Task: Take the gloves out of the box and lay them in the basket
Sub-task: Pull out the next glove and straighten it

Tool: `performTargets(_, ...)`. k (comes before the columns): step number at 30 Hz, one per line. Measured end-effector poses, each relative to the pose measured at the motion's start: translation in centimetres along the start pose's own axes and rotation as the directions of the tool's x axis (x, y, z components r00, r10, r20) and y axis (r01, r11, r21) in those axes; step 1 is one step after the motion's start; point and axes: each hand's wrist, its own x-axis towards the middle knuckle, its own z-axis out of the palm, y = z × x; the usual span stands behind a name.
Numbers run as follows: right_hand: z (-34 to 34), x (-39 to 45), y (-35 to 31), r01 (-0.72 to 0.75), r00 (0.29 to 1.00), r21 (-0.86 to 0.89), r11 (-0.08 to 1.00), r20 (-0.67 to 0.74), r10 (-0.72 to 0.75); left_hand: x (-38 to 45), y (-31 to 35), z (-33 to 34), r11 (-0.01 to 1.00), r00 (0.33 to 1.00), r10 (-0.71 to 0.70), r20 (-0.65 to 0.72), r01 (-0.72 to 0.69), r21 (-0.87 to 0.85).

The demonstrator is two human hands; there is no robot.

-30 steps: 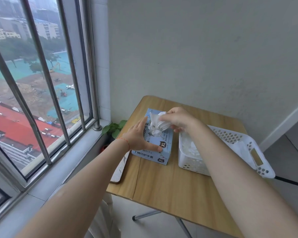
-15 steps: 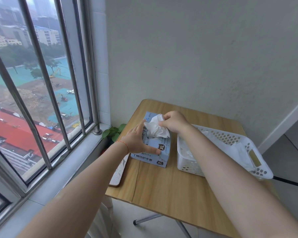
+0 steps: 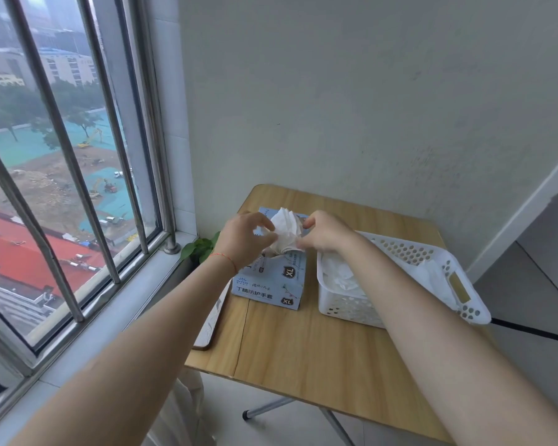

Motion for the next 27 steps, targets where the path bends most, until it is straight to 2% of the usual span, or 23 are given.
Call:
performTargets(4,0.0,0.8,0.7,0.023,0.991,0.125,0.992,-0.136,-0.005,0.6,0.8,-0.8,0.997,0.987,-0.072,-0.142,0.077,0.031)
performTargets(6,-0.3,1.1,1.1,0.034,0.983,0.196,0.98,-0.184,0.003,0.6,0.6,-1.2,0.991,0.981,-0.107,-0.165,0.119,0.065)
performTargets(8,-0.3,1.2,1.3,0.058,0.977,0.24,0.969,-0.213,-0.005,0.4,0.7,-1.0,0.996,0.992,-0.058,-0.109,0.065,0.056)
performTargets(10,-0.1,1.2,1.1,0.096,0.975,0.276,0.957,-0.222,-0.034,0.0,1.6,-0.5,0.997,0.998,0.07,-0.009,-0.07,0.033)
performTargets(12,0.1,1.2,0.9,0.13,0.975,0.301,0.945,-0.212,-0.067,-0.2,2.5,0.4,0.982,0.985,0.154,0.078,-0.162,0.098)
performTargets(13,0.1,1.2,0.9,0.139,0.976,0.314,0.939,-0.205,-0.076,-0.2,2.7,0.8,0.974,0.984,0.153,0.09,-0.166,0.154)
performTargets(16,0.0,1.3,1.2,0.143,0.971,0.306,0.941,-0.23,-0.073,0.2,2.6,1.0,0.968,0.999,0.049,0.021,-0.053,0.245)
performTargets(20,-0.2,1.1,2.0,0.137,0.951,0.172,0.975,-0.297,-0.081,0.3,1.3,0.5,0.984,0.998,-0.057,-0.039,0.062,0.168)
performTargets(25,1.2,0.9,1.0,0.17,0.98,0.182,0.968,-0.135,-0.146,-0.1,0.7,0.6,0.997,0.995,-0.072,-0.073,0.073,0.012)
performTargets(27,1.9,1.0,0.6,0.17,0.981,0.158,0.973,-0.118,-0.152,-0.2,0.6,0.6,0.998,0.994,-0.068,-0.08,0.068,-0.009)
